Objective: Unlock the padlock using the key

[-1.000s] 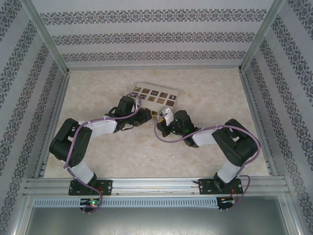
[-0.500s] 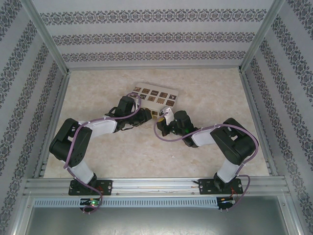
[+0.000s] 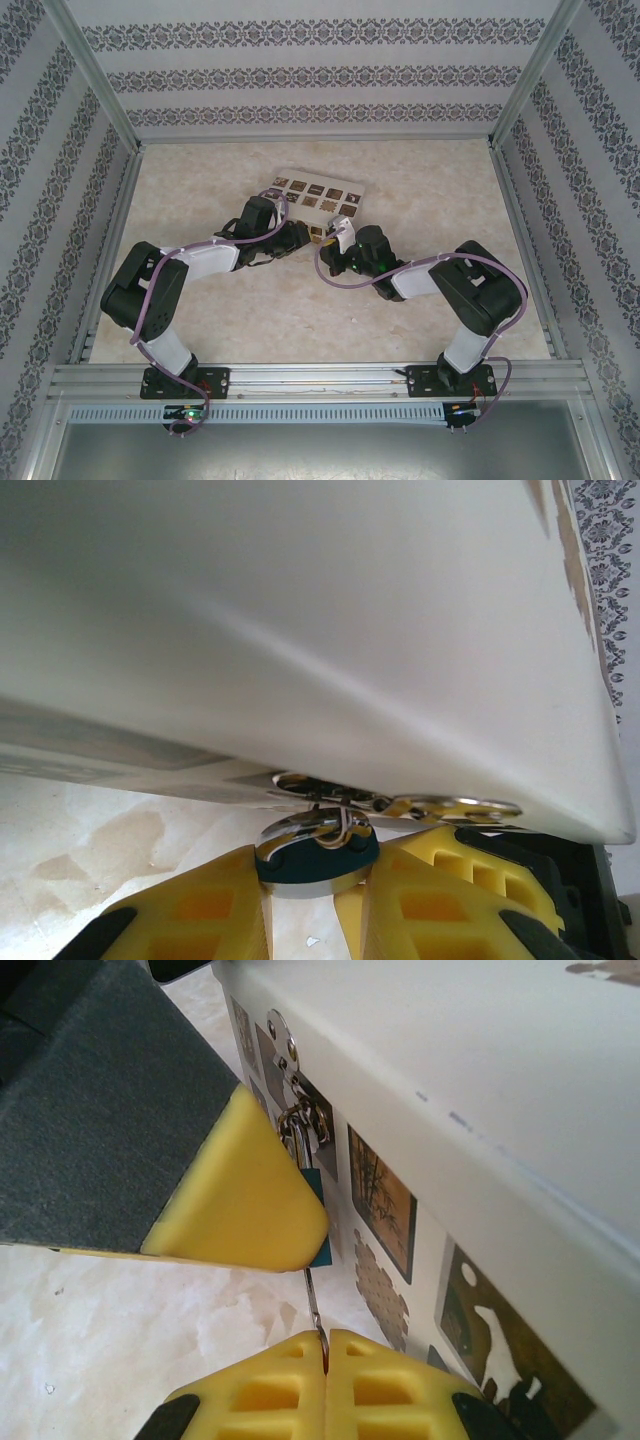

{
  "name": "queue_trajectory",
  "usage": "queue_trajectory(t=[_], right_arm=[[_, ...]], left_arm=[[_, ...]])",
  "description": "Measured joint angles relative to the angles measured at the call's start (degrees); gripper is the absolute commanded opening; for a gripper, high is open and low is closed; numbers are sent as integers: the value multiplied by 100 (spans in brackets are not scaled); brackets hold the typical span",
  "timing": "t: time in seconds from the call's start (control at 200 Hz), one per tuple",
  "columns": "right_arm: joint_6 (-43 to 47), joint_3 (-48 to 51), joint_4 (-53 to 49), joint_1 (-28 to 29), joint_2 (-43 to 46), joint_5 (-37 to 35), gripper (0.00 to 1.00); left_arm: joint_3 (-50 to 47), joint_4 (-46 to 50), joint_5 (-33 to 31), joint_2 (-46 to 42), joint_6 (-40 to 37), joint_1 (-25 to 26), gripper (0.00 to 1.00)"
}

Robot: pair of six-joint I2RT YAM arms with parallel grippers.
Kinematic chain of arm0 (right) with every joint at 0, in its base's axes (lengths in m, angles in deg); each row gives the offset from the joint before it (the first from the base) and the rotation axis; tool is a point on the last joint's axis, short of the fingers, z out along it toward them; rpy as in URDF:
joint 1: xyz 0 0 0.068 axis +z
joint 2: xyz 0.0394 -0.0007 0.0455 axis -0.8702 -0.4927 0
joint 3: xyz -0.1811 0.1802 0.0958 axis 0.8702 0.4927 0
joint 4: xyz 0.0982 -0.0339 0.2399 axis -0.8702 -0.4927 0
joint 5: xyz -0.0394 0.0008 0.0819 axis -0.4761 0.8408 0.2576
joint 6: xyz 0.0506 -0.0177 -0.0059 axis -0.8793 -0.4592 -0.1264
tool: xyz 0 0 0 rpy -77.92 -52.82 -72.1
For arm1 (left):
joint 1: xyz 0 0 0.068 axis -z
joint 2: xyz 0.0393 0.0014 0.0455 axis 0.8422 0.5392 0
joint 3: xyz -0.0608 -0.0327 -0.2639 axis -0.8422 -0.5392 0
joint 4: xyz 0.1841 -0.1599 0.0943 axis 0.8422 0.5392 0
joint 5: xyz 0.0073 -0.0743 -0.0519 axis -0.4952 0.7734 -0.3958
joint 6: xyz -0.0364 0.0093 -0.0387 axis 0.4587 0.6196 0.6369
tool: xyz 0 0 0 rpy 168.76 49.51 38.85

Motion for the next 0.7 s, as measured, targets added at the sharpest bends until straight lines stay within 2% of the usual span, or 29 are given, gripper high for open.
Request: queue_trajectory(t=[0.7], right_arm=[[-361,-107,675,4,-466,28,0]], left_arm=[[0,-4,-205,0,0,-31,23]])
